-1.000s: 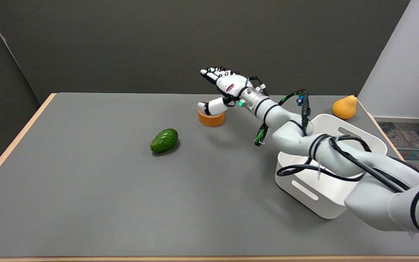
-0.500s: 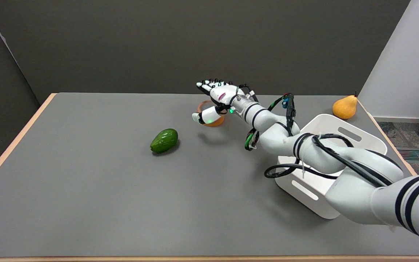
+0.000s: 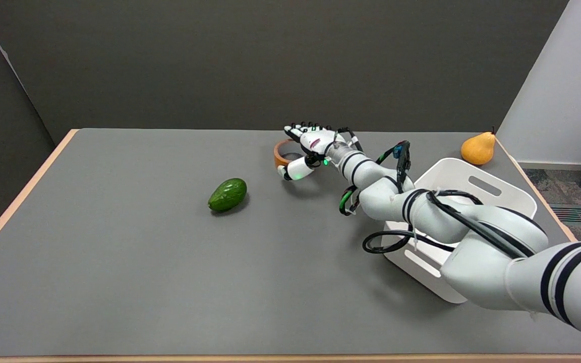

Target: Pick up yellow tape.

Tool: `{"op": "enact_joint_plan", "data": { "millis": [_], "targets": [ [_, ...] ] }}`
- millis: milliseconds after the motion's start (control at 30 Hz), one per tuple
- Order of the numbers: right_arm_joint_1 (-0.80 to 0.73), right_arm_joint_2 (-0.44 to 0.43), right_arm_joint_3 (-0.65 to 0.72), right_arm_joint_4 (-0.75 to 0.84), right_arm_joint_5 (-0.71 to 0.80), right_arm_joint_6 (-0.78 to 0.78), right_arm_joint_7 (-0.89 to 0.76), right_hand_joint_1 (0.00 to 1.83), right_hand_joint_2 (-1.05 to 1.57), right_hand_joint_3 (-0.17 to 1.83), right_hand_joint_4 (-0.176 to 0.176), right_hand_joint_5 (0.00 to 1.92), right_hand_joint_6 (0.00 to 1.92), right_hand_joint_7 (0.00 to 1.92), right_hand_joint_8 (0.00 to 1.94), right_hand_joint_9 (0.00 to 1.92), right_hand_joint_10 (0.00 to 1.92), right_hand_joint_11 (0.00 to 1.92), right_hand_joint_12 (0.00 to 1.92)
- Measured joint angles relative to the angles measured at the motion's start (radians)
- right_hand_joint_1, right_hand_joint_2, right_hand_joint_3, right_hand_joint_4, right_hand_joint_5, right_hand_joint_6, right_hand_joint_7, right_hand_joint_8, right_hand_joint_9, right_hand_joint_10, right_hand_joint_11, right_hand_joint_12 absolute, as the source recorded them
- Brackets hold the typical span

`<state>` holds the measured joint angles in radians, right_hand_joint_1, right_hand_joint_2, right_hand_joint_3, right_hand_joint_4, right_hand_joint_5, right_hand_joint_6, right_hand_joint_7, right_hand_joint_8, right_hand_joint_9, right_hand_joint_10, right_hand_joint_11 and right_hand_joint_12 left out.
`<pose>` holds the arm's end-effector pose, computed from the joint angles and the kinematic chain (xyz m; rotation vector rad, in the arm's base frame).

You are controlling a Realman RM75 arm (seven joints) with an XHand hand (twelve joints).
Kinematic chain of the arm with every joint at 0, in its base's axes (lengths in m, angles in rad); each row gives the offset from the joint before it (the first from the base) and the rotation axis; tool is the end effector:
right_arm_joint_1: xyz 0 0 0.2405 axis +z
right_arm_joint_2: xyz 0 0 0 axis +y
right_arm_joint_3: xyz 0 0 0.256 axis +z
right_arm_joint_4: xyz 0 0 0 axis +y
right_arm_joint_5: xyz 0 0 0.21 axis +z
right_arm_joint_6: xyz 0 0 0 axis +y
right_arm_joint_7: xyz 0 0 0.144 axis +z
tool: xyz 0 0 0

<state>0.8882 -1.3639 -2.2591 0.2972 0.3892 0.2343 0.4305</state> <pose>-0.2833 -0.5230 0.2875 1.6077 -0.2787 -0.0930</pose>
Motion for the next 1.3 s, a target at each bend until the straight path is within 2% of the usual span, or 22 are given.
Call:
{"op": "enact_joint_plan", "data": {
  "millis": [100,367,533,600,733,867,967,1100,1300],
  "targets": [
    [0.001,-0.005,0.003,-0.014,0.021,0.006,-0.015,0.48,0.6,0.98,0.046,0.0,0.04,0.02,0.04,0.0,0.29,0.0,0.8],
    [0.007,-0.014,0.009,-0.03,0.056,0.021,-0.04,0.47,0.64,1.0,0.047,0.0,0.0,0.05,0.02,0.0,0.39,0.01,0.86],
    [0.009,-0.017,0.01,-0.025,0.066,0.029,-0.049,0.47,0.63,0.98,0.045,0.0,0.05,0.04,0.14,0.04,0.53,0.01,0.97],
    [0.011,-0.019,0.009,-0.023,0.07,0.032,-0.052,0.46,0.61,0.93,0.048,0.0,0.05,0.04,0.2,0.07,0.54,0.0,1.05],
    [0.011,-0.021,0.008,-0.02,0.075,0.034,-0.056,0.48,0.62,0.92,0.048,0.0,0.06,0.04,0.21,0.1,0.55,0.0,1.08],
    [0.011,-0.023,0.007,-0.018,0.08,0.034,-0.059,0.48,0.61,0.92,0.049,0.0,0.06,0.04,0.21,0.11,0.56,0.01,1.1],
    [0.008,-0.024,0.007,-0.017,0.083,0.034,-0.061,0.47,0.62,0.99,0.047,0.0,0.08,0.05,0.19,0.12,0.61,0.04,0.99],
    [0.004,-0.025,0.006,-0.017,0.086,0.028,-0.062,0.48,0.61,0.92,0.048,0.0,0.08,0.05,0.21,0.17,0.6,0.02,1.11],
    [-0.003,-0.027,0.006,-0.015,0.089,0.017,-0.064,0.51,0.61,0.92,0.046,0.0,0.09,0.05,0.21,0.18,0.61,0.02,1.12]
  ]
}}
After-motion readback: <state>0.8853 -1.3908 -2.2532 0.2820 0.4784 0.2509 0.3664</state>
